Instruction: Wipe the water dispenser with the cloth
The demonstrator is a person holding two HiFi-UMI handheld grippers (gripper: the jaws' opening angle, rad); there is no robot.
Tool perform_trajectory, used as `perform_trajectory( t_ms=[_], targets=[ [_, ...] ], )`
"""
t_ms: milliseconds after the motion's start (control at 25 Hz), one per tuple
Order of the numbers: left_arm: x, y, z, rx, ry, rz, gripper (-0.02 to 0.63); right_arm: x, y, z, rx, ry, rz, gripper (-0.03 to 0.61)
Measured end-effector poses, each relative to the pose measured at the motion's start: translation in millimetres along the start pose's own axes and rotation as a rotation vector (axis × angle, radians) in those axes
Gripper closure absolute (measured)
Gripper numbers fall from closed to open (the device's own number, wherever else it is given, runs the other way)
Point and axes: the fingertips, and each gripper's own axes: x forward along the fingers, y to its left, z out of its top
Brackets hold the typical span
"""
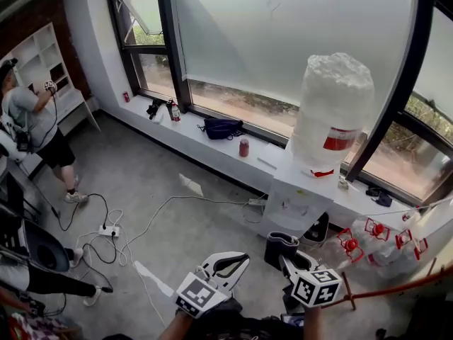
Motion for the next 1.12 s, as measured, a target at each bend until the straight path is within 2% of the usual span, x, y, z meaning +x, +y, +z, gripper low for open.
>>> perform_trajectory(
  t_ms=[280,640,880,1120],
  targets=[
    [3.8,48.9,-8.4,0.010,-0.005,-0.098,0.597,35.1,0.2,15.9,0.022,-0.035,-0.115,0.477],
    [50.4,60.5,1.3,0.016,-0.012,-0.219,0.597,61.9,-49.2,53.3,0.061,-0.049,-0.220,0.477],
    [83.6,73.6,10.3,0.014,-0.003,-0.202,0.597,95.4,-103.0,93.6,0.098,-0.062,-0.236,0.477],
    [106.0,97.8,23.7,0.012,-0.001,-0.128,0.597,154.9,-147.1,119.7,0.138,-0.032,-0.223,0.477]
  ],
)
